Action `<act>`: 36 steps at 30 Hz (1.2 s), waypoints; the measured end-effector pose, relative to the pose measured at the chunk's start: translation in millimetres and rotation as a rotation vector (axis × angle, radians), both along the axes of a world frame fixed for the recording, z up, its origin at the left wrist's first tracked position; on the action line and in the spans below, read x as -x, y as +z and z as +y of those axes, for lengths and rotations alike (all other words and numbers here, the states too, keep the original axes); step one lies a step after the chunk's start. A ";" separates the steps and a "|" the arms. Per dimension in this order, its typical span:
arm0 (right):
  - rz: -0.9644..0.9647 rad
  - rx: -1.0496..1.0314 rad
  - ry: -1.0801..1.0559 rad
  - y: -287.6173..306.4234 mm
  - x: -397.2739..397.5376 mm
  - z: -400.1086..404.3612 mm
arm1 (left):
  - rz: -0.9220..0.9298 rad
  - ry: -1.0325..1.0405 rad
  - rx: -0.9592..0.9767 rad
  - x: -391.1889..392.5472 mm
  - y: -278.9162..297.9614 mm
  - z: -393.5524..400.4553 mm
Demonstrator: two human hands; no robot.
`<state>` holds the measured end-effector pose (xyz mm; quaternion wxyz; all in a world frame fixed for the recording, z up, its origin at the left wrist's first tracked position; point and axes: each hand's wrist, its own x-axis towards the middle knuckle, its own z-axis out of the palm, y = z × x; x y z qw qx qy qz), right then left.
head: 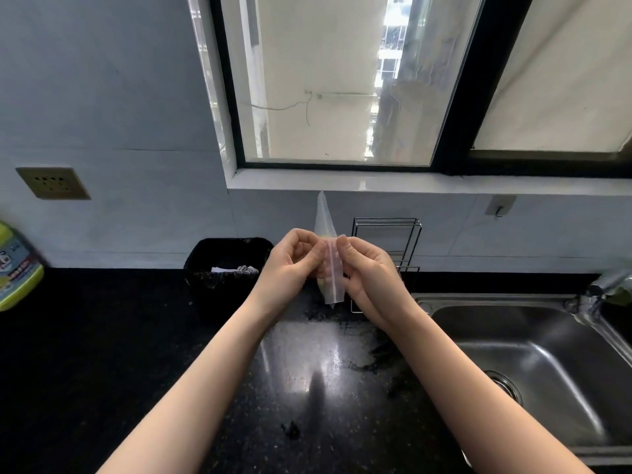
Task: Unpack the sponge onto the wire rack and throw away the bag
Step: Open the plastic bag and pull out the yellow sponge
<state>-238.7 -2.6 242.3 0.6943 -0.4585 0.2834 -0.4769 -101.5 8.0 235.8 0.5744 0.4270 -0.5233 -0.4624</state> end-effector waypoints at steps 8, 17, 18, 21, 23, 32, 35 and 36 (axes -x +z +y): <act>-0.043 -0.025 -0.001 -2.9 -2.2 1.2 | 0.122 -0.092 -0.036 -1.9 -4.2 1.6; 0.279 0.294 -0.235 -3.1 -5.8 4.2 | -0.009 -0.067 -0.010 3.9 2.2 10.1; 0.279 0.294 -0.241 -3.4 -5.7 4.0 | 0.003 -0.076 -0.016 3.3 1.5 10.1; 0.275 0.264 -0.239 -6.2 -4.9 3.1 | 0.023 -0.080 -0.055 -1.9 -3.7 7.6; 0.274 0.236 -0.230 -8.9 -5.0 3.2 | 0.006 -0.101 -0.070 -3.5 -7.5 6.1; 0.521 0.218 -0.098 -12.0 -2.7 5.0 | -0.395 -0.048 0.045 -6.1 -19.2 2.9; 0.613 0.230 -0.061 -13.3 -3.9 3.5 | -0.460 -0.038 0.076 -7.3 -20.1 -0.3; 0.631 0.233 -0.042 -13.3 -3.8 2.4 | -0.486 -0.034 0.086 -7.6 -19.4 -0.9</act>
